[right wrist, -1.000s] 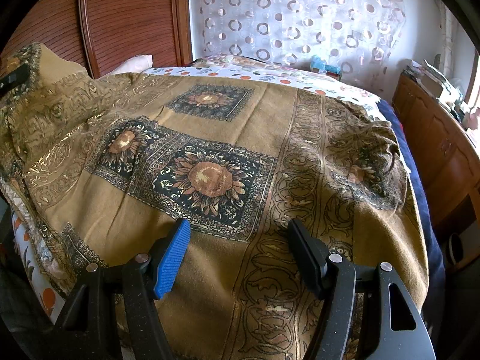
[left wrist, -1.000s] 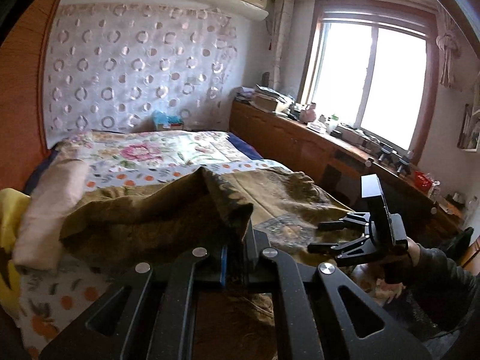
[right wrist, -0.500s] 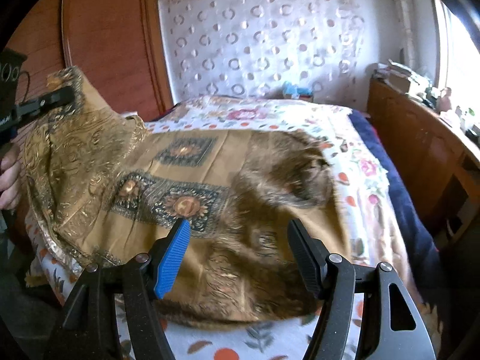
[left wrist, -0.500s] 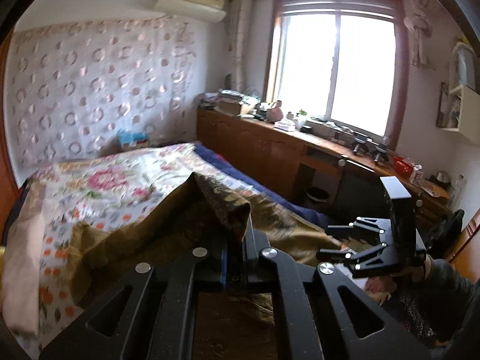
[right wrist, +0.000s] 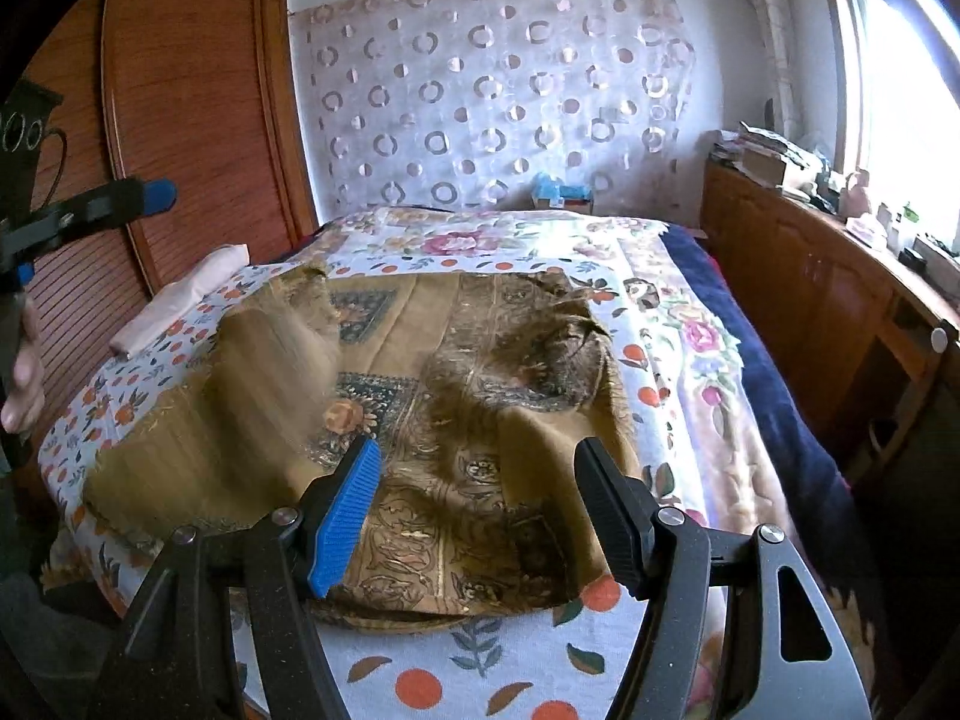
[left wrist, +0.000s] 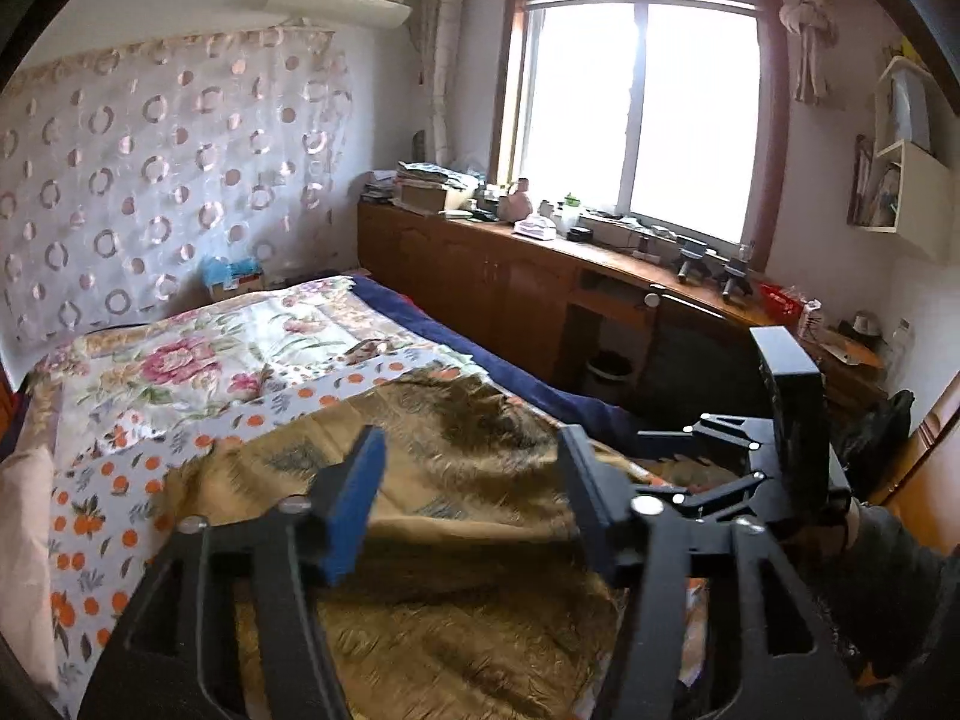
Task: Fold small clothes
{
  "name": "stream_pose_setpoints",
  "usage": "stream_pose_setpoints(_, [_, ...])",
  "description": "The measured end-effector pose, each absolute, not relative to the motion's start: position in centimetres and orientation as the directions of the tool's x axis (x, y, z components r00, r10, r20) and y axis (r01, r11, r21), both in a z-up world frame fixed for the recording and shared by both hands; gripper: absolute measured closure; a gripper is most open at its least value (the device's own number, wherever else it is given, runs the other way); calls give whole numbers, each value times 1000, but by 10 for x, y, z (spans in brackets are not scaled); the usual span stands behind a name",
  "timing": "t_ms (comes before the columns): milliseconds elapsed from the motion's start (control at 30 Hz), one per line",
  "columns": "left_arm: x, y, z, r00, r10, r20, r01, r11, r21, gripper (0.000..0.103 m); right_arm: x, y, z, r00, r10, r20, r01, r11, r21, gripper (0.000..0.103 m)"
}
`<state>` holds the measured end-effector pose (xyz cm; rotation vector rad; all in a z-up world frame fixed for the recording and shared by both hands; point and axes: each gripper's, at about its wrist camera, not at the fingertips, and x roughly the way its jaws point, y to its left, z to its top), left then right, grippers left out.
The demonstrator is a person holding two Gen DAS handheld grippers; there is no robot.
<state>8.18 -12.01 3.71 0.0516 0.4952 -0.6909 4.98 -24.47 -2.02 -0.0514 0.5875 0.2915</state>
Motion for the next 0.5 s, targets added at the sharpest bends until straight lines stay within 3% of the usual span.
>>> stream_pose_setpoints(67, [77,-111,34,679,-574,-458,599,794,-107,35,52,-241,-20,785,271,-557,-302,953,38,34])
stream_pose_setpoints(500, [63,-58,-10,733,-445,-514,465,880,-99,35,104,-202,-41,675,323,-663,-433,901,-2,34])
